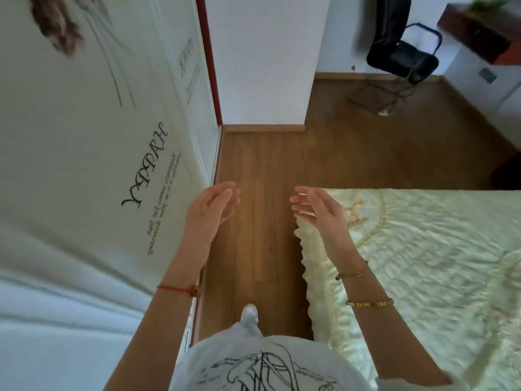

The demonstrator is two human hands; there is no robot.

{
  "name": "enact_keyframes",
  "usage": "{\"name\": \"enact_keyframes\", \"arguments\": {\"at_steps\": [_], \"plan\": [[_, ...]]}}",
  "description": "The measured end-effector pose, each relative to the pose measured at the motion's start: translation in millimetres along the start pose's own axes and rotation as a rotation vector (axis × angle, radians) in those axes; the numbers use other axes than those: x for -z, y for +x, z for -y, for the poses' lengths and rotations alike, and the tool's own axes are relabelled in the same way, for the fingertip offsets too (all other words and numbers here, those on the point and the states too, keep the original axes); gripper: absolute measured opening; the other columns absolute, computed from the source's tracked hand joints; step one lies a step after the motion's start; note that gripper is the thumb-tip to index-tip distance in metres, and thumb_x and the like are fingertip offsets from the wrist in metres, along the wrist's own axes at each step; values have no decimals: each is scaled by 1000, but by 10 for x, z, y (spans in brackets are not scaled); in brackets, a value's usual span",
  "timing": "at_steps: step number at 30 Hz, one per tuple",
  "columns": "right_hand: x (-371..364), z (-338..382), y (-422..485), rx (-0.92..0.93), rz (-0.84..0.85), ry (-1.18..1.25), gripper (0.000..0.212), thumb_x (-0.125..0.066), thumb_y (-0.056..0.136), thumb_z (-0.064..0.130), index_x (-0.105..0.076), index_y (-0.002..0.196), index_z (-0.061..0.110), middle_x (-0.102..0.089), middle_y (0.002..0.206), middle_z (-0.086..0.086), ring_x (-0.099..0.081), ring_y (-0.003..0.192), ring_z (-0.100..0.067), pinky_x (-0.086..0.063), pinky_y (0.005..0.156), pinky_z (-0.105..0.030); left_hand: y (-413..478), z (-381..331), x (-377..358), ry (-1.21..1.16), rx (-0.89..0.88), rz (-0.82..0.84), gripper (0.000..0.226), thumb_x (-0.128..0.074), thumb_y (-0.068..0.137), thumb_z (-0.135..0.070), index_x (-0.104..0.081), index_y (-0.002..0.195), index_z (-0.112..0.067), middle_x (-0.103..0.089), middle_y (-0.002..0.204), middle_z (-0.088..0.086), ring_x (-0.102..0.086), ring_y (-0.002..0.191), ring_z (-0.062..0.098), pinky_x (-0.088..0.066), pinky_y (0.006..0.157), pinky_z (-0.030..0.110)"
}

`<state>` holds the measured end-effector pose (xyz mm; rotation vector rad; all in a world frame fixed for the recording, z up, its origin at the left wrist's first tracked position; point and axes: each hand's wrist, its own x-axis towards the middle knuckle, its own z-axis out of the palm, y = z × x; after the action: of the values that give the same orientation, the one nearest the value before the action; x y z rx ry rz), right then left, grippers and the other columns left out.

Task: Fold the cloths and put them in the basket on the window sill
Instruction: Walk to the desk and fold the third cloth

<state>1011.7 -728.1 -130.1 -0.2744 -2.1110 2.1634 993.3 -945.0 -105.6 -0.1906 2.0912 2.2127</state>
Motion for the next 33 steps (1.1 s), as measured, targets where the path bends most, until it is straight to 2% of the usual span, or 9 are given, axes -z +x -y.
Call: {"name": "enact_keyframes", "arguments": {"at_steps": [4, 11, 16, 22, 28, 33], "plan": [[-18, 94, 914, 15, -91, 4, 30, -45, 104, 22, -66, 116, 5, -71, 108, -16, -69, 102, -28, -58, 88, -33, 1136, -229, -208, 45, 7, 97, 25, -56, 98, -22, -67, 119, -15, -73, 113, 3, -69, 109, 18, -52, 103, 40], [203, 2, 2477, -20, -225, 35, 29, -45, 104, 21, -65, 118, 5, -70, 111, -16, -68, 105, -28, -57, 93, -37, 2905, -383, -831, 60, 25, 211, 26, -56, 98, -25, -67, 120, -16, -72, 115, 5, -69, 110, 19, -52, 102, 40], [463, 29, 3816, -19, -266, 16, 28, -46, 103, 25, -66, 116, 9, -71, 109, -12, -70, 103, -24, -57, 93, -36, 4208, -492, -1378, 63, 16, 252, 25, -56, 98, -28, -67, 118, -17, -72, 115, 2, -69, 109, 17, -52, 102, 39], [746, 322, 5541, 15, -258, -5, 28, -45, 103, 21, -66, 114, 6, -70, 108, -19, -68, 104, -32, -57, 93, -40, 5762, -815, -2052, 30, 21, 251, 22, -58, 97, -23, -69, 114, -16, -74, 111, 5, -69, 108, 22, -51, 103, 43], [922, 458, 6953, 6, -277, -23, 27, -45, 103, 21, -66, 113, 7, -71, 106, -16, -69, 101, -29, -58, 91, -38, 7046, -1005, -2620, 28, 7, 294, 30, -56, 96, -24, -66, 121, -11, -71, 119, 10, -67, 113, 24, -50, 105, 42], [1184, 464, 8160, 7, -340, -17, 28, -44, 104, 20, -66, 115, 5, -70, 107, -17, -69, 99, -26, -57, 93, -42, 8251, -1138, -3230, 34, -53, 381, 47, -57, 84, -39, -63, 121, -11, -67, 125, 10, -66, 115, 24, -50, 105, 40]]}}
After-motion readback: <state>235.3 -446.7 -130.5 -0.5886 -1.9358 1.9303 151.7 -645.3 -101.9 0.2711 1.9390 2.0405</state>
